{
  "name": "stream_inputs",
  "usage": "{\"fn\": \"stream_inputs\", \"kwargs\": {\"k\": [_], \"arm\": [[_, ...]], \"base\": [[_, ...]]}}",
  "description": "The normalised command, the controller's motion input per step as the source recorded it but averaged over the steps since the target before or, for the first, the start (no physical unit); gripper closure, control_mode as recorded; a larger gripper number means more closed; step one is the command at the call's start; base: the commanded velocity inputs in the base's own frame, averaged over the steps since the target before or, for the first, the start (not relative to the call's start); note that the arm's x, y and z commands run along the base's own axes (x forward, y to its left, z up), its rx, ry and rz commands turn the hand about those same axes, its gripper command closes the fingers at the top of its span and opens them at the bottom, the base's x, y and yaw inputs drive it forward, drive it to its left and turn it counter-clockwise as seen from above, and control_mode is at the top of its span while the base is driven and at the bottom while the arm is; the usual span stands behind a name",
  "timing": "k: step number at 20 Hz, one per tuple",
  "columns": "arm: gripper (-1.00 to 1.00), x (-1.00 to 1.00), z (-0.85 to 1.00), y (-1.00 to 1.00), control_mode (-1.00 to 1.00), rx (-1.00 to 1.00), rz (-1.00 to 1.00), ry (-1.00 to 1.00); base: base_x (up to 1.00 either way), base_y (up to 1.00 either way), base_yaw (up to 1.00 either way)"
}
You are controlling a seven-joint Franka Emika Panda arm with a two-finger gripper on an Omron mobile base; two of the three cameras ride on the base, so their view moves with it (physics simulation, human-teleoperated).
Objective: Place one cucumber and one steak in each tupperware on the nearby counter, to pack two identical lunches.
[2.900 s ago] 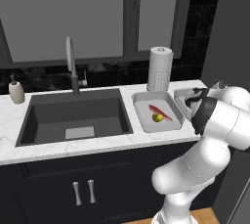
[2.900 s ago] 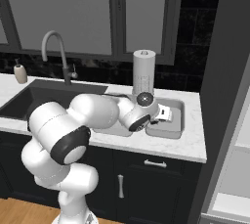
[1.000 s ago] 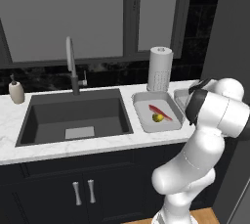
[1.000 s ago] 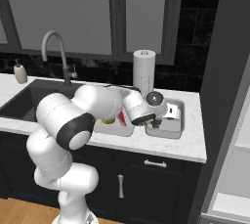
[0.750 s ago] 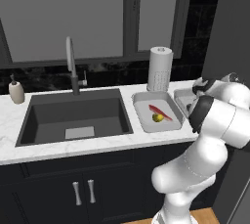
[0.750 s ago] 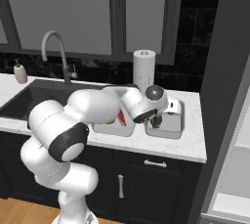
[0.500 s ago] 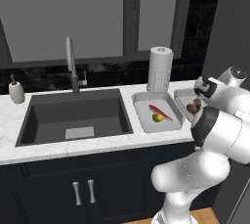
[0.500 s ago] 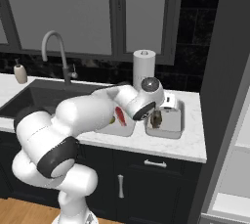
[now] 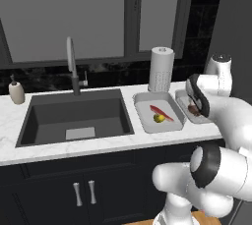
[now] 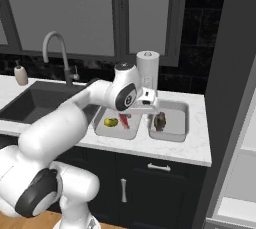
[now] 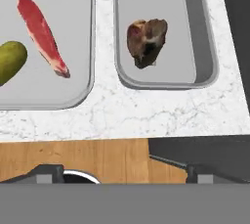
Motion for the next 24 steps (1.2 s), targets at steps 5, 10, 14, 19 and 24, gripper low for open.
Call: {"fn": "stream_inputs", "kwargs": {"k": [5, 10, 14, 19, 24], "arm": [[-1.00, -0.99, 0.20, 0.75, -1.00, 0.04, 0.00, 0.06], [-1.00, -1.00, 0.21, 0.64, -1.00, 0.04, 0.00, -0.24], [-1.00, -1.00, 0.40, 0.56, -1.00, 0.01, 0.00, -0.36], [-1.00, -0.76, 0.42, 0.27, -1.00, 0.00, 0.00, -0.41], [-1.00, -0.55, 0.75, 0.17, -1.00, 0.00, 0.01, -0.23]], "base": [[0.00, 0.00, 0.00], [0.00, 0.00, 0.00], [0.00, 0.00, 0.00], [0.00, 0.00, 0.00], [0.00, 0.00, 0.00]]}}
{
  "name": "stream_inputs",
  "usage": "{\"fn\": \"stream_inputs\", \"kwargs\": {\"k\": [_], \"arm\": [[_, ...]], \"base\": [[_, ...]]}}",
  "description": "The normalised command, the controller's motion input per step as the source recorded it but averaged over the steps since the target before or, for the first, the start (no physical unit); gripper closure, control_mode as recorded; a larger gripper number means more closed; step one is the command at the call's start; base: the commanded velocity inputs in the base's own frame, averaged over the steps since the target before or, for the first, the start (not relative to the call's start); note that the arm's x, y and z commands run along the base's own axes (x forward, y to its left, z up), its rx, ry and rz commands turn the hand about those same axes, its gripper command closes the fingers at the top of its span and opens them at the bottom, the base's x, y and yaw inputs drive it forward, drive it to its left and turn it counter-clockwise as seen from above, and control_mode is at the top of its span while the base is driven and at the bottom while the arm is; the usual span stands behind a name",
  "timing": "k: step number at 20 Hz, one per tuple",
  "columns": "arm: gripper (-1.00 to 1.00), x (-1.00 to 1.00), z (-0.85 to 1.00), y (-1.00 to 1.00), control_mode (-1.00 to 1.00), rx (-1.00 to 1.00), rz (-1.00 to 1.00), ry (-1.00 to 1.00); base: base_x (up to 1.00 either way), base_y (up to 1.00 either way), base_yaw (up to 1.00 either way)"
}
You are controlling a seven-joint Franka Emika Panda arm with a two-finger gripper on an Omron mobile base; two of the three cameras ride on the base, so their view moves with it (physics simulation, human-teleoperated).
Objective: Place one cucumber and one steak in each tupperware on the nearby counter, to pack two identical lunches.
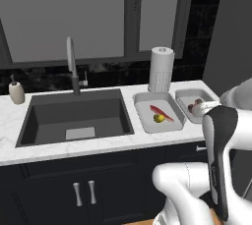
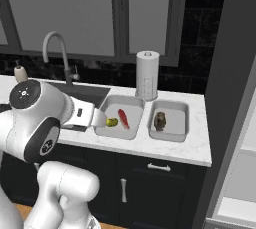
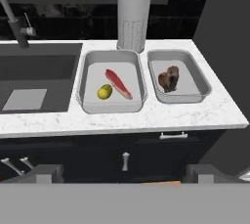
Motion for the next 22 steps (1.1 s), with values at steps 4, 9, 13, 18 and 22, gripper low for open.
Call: {"fn": "stream_inputs", "kwargs": {"k": [4, 9, 13, 18, 22], "arm": [[-1.00, -0.50, 0.77, 0.31, -1.00, 0.00, 0.00, 0.00], [-1.00, -0.33, 0.24, 0.49, -1.00, -0.04, 0.00, 0.00], [-1.00, 0.00, 0.03, 0.03, -1.00, 0.00, 0.00, -0.02], [-1.00, 0.00, 0.00, 0.00, -1.00, 0.00, 0.00, 0.00], [-1.00, 0.00, 0.00, 0.00, -1.00, 0.00, 0.00, 0.00]], "base": [[0.00, 0.00, 0.00], [0.00, 0.00, 0.00], [0.00, 0.00, 0.00], [0.00, 0.00, 0.00], [0.00, 0.00, 0.00]]}}
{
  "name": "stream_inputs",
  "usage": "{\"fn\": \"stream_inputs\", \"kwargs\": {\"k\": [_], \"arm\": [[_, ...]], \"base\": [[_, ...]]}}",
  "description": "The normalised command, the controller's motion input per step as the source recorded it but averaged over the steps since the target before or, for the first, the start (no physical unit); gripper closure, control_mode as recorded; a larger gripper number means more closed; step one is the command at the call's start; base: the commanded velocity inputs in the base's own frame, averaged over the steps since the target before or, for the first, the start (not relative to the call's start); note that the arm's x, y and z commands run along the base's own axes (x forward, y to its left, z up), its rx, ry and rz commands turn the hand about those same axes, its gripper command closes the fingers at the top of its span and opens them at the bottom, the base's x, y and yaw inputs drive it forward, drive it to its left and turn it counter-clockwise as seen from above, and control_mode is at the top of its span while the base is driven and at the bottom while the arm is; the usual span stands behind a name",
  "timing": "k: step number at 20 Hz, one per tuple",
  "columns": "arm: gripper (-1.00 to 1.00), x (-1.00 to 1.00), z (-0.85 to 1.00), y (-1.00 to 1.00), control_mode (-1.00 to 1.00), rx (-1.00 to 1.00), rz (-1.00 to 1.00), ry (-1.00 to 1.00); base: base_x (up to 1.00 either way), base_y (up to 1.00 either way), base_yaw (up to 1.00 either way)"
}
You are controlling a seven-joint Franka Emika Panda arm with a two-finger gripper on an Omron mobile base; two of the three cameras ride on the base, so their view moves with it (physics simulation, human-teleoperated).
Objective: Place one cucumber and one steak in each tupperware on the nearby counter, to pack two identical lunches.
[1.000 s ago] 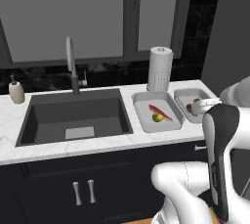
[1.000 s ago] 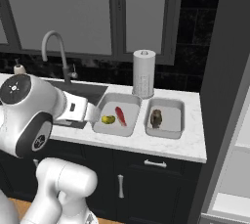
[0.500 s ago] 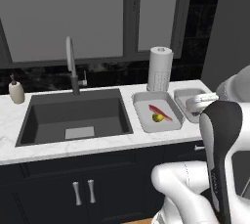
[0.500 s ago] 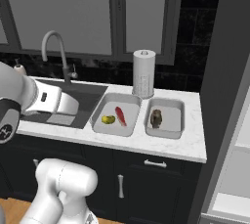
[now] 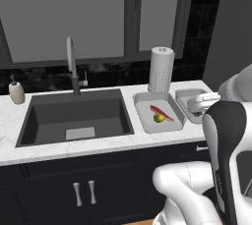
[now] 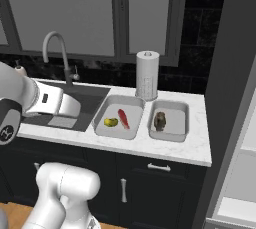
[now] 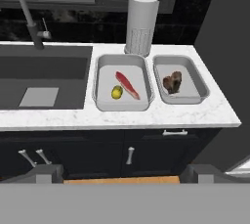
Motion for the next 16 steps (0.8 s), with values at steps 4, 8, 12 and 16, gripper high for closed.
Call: {"fn": "stream_inputs", "kwargs": {"k": [4, 8, 12, 16], "arm": [[-1.00, -0.01, 0.00, 0.00, 1.00, 0.00, 0.00, 0.00], [-1.00, 0.00, 0.00, 0.00, 1.00, 0.00, 0.00, 0.00], [-1.00, 0.00, 0.00, 0.00, 1.00, 0.00, 0.00, 0.00], [-1.00, 0.00, 0.00, 0.00, 1.00, 0.00, 0.00, 0.00]], "base": [[-0.27, 0.03, -0.01], [-0.96, 0.03, -0.03], [-0.82, 0.00, -0.02], [-0.17, 0.00, -0.01]]}}
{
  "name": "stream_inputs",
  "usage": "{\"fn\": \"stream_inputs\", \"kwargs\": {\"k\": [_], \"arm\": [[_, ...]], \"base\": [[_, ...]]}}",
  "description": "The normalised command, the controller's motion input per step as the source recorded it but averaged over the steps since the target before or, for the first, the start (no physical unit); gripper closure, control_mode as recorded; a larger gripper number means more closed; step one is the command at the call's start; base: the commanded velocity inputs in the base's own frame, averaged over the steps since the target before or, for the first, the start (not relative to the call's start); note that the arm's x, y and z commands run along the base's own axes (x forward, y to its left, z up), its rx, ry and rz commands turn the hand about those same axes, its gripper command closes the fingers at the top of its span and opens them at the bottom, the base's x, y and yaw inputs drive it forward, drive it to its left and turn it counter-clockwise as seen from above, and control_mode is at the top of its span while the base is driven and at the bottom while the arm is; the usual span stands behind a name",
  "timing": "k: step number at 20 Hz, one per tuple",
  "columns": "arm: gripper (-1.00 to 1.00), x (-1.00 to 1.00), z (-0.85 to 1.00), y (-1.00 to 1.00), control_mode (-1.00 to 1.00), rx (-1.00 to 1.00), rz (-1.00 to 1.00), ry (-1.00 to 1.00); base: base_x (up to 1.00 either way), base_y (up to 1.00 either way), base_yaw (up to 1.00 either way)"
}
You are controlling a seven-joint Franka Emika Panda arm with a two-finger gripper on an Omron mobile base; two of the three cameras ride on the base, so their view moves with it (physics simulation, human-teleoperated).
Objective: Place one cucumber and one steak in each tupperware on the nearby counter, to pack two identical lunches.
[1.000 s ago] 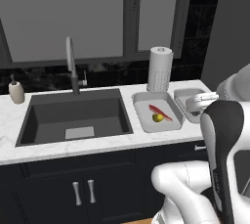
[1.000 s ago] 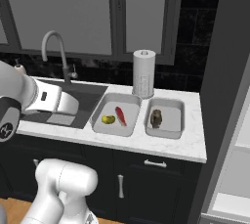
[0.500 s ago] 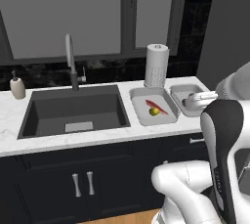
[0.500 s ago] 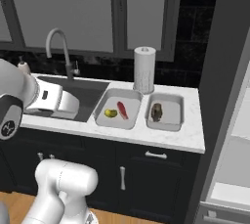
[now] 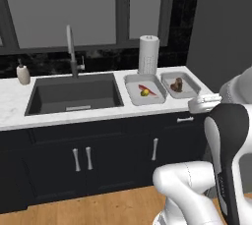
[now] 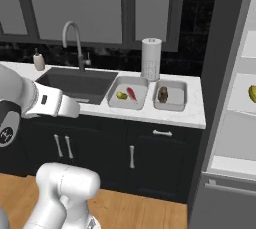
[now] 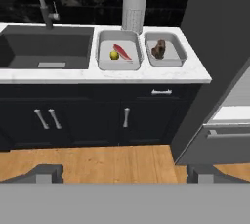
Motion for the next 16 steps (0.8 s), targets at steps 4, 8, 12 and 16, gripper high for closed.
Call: {"fn": "stream_inputs", "kwargs": {"k": [4, 8, 12, 16], "arm": [[-1.00, 0.00, 0.00, 0.00, 1.00, 0.00, 0.00, 0.00], [-1.00, 0.00, 0.00, 0.00, 1.00, 0.00, 0.00, 0.00], [-1.00, 0.00, 0.00, 0.00, 1.00, 0.00, 0.00, 0.00], [-1.00, 0.00, 0.00, 0.00, 1.00, 0.00, 0.00, 0.00]], "base": [[0.00, -0.32, 0.00], [0.00, -0.71, 0.00], [0.00, -0.84, 0.00], [0.00, -0.79, 0.00]]}}
